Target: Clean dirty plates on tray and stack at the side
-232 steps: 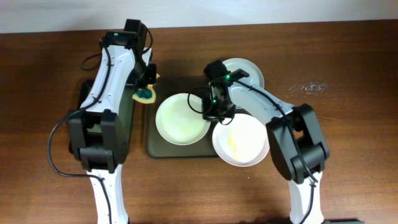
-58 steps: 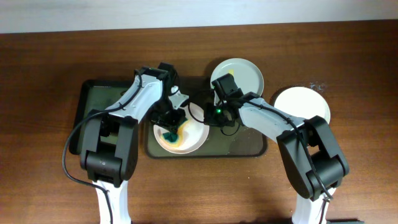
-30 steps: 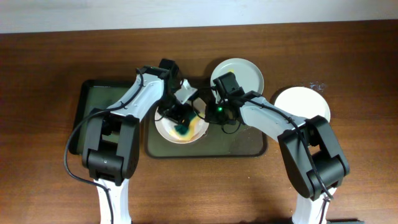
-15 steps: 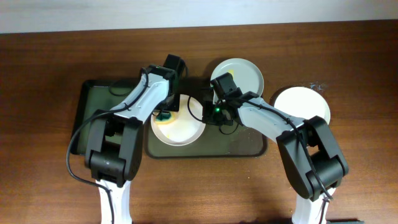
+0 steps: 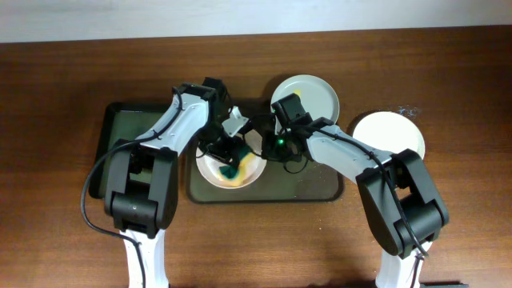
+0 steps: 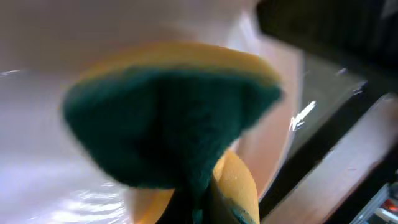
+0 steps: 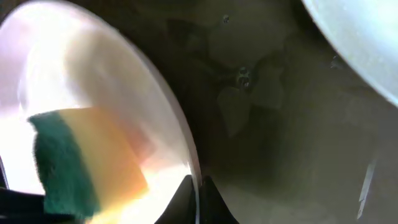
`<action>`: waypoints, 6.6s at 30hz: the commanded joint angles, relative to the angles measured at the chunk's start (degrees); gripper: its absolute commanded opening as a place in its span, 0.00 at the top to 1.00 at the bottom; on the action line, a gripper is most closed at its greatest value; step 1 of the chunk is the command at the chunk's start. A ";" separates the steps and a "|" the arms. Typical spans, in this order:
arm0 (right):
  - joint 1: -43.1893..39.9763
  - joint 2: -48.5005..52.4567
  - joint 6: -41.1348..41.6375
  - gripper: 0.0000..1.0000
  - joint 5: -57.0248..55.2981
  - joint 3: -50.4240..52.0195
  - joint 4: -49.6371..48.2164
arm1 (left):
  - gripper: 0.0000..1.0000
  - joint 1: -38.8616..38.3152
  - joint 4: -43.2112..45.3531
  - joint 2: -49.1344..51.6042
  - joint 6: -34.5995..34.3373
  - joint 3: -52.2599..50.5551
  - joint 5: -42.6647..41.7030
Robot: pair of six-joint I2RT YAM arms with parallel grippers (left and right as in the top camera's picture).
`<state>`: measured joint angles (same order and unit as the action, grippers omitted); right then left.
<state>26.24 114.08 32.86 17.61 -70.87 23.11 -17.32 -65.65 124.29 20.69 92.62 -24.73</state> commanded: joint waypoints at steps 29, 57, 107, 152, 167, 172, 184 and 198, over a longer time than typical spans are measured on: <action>-0.37 0.85 0.44 0.88 -5.60 -0.07 -0.68 | 1.00 1.42 0.37 0.61 -30.93 25.00 33.73; 21.64 -15.39 -5.62 0.96 -64.89 -9.84 24.68 | 1.00 8.72 0.04 0.61 -30.93 25.14 24.04; 5.64 -7.04 9.92 0.96 -18.62 -9.27 24.26 | 1.00 8.50 0.39 0.63 -30.93 25.14 24.02; 0.15 5.01 12.96 0.96 -14.45 -9.27 15.56 | 1.00 8.20 -0.20 0.63 -30.93 24.65 23.89; 0.26 5.29 13.90 0.96 -14.43 -9.27 15.65 | 1.00 -1.20 2.05 0.79 -27.85 8.39 13.68; 0.26 5.29 13.00 0.96 -14.40 -9.27 15.61 | 1.00 -1.22 7.13 0.83 -18.95 3.04 8.74; 0.39 5.31 12.39 0.96 -14.38 -9.11 15.87 | 1.00 1.16 31.67 0.83 -15.26 0.52 12.68; 0.81 5.31 10.40 0.96 -12.31 -8.83 15.39 | 1.00 1.29 14.05 0.81 -25.18 0.52 18.84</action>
<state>26.63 117.82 44.80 5.67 -80.31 38.04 -17.12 -47.40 124.36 -5.02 94.28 -4.03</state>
